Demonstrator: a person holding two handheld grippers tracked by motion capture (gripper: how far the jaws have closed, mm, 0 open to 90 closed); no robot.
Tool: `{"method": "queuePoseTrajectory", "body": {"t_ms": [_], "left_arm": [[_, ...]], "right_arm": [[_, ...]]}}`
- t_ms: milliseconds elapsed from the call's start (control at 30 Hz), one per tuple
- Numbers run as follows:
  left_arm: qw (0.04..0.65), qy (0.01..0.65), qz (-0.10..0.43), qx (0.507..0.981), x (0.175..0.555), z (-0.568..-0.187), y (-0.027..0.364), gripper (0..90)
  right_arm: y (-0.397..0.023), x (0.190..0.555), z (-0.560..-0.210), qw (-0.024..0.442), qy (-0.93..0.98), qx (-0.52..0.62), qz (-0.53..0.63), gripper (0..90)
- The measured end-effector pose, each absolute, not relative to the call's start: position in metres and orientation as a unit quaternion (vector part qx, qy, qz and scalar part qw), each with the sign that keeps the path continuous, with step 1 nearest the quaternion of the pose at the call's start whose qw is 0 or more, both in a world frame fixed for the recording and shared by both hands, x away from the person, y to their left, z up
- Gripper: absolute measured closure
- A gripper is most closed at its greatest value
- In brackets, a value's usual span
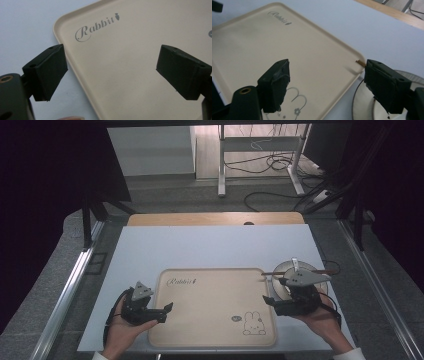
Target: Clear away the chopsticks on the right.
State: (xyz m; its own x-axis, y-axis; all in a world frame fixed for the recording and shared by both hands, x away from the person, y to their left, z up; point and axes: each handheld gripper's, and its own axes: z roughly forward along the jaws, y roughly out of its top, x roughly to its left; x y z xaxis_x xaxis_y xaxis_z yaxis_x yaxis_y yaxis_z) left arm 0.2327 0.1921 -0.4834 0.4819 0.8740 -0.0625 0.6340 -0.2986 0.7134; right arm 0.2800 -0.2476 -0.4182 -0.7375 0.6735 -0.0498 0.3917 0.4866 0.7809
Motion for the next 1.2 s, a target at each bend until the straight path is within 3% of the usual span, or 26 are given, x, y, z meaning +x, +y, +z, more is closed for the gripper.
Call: {"method": "queuePoseTrajectory", "body": {"t_ms": [433, 1200], "left_arm": [[0.340, 0.470, 0.182, 0.794, 0.237, -0.485, 0.190, 10.1], [0.330, 0.486, 0.197, 0.785, 0.236, -0.492, 0.189, 10.6]], "right_arm": [[-0.268, 0.327, -0.379, 0.179, 0.839, 0.333, 0.392, 26.3], [-0.346, 0.361, -0.385, 0.204, 0.810, 0.420, 0.354, 30.9]]}}
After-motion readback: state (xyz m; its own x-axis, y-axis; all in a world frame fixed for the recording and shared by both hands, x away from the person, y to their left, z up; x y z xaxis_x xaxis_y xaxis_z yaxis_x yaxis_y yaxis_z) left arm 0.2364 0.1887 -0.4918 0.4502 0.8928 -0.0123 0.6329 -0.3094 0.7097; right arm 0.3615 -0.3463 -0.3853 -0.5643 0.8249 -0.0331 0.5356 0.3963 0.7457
